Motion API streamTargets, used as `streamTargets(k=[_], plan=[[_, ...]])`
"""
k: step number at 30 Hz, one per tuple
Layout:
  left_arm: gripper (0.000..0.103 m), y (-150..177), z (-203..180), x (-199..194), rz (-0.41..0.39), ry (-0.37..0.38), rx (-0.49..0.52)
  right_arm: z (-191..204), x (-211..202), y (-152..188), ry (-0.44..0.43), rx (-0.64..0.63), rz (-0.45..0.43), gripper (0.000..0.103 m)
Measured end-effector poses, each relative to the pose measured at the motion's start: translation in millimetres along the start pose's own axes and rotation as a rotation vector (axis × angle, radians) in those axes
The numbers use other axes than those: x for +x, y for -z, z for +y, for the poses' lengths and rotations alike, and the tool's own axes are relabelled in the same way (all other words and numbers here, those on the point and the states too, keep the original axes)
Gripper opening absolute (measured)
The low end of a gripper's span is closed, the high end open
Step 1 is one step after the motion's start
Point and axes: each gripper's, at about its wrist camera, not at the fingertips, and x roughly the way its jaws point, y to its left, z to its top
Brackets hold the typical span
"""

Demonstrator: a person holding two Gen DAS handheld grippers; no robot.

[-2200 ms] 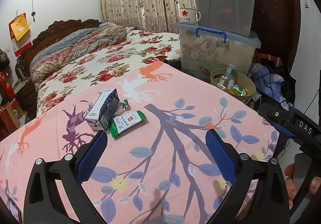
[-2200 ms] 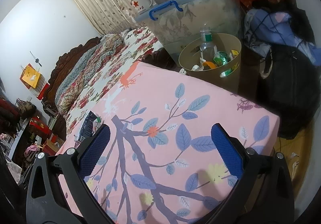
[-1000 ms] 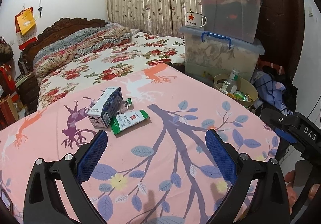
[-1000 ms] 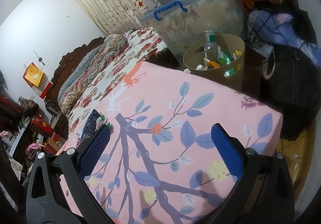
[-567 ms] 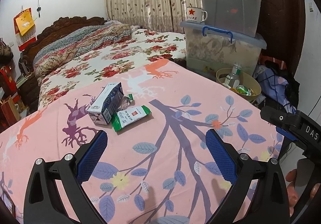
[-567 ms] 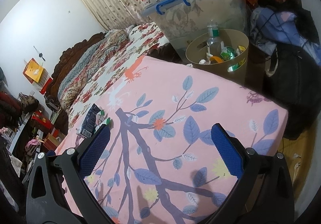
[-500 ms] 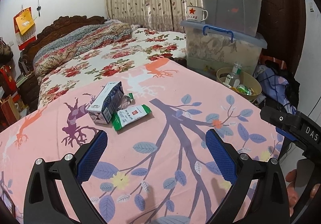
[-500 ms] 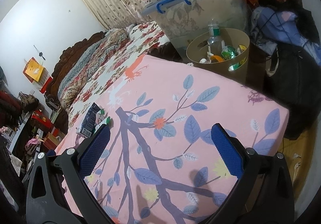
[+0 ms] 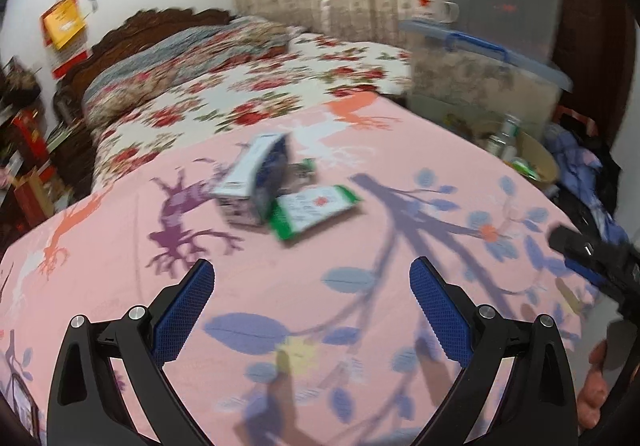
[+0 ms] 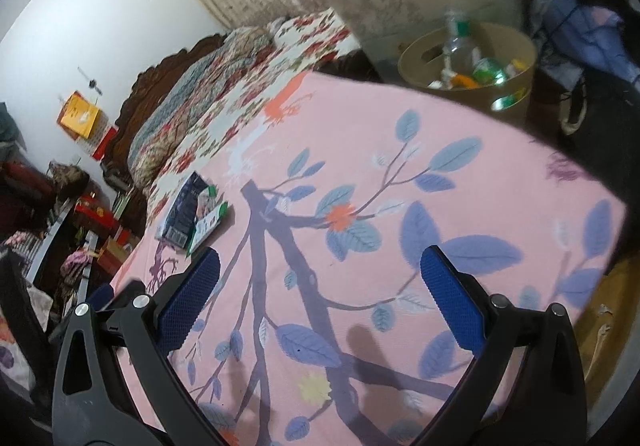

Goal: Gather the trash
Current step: 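Move the left gripper to the white milk carton while right gripper approaches green packet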

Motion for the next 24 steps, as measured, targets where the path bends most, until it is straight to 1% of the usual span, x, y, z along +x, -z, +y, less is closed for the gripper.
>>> streamTargets(k=[3, 5, 6, 8, 9, 11, 12, 13, 14, 15, 16, 19, 22, 23, 24], plan=[[0.094, -12, 32, 14, 0.041, -0.017, -0.076, 6, 14, 1, -0.03, -0.034, 0.031, 0.094], [0.094, -24, 52, 28, 0.075, -0.015, -0.124, 9, 22, 1, -0.048, -0.055, 0.049, 0.084], [0.094, -29, 57, 33, 0.092, -0.014, -0.134, 11, 28, 0, -0.06, -0.067, 0.063, 0.081], [0.093, -42, 67, 51, 0.137, -0.005, -0.15, 14, 38, -2, -0.08, -0.086, 0.09, 0.07], [0.093, -47, 69, 59, 0.15, 0.002, -0.153, 16, 42, -4, -0.094, -0.093, 0.105, 0.067], [0.093, -55, 72, 78, 0.181, 0.003, -0.155, 20, 57, -9, -0.143, -0.094, 0.153, 0.058], [0.089, -60, 73, 90, 0.201, -0.001, -0.156, 21, 64, -12, -0.172, -0.081, 0.18, 0.056], [0.082, -63, 73, 99, 0.218, -0.001, -0.157, 21, 74, -16, -0.207, -0.053, 0.22, 0.052], [0.078, -66, 74, 109, 0.24, 0.001, -0.158, 20, 87, -21, -0.245, -0.014, 0.265, 0.05], [0.073, -69, 74, 117, 0.257, 0.006, -0.161, 21, 97, -23, -0.267, 0.015, 0.297, 0.048], [0.07, -71, 74, 123, 0.267, 0.007, -0.163, 23, 113, -28, -0.293, 0.046, 0.34, 0.047], [0.068, -75, 74, 130, 0.27, 0.008, -0.166, 41, 143, -36, -0.32, 0.044, 0.404, 0.047], [0.061, -77, 76, 135, 0.269, 0.003, -0.161, 64, 167, -40, -0.328, 0.015, 0.427, 0.047], [0.06, -78, 77, 136, 0.271, 0.012, -0.165, 70, 174, -41, -0.322, 0.006, 0.426, 0.047], [0.056, -77, 78, 138, 0.275, 0.025, -0.172, 74, 181, -41, -0.318, 0.004, 0.43, 0.047]])
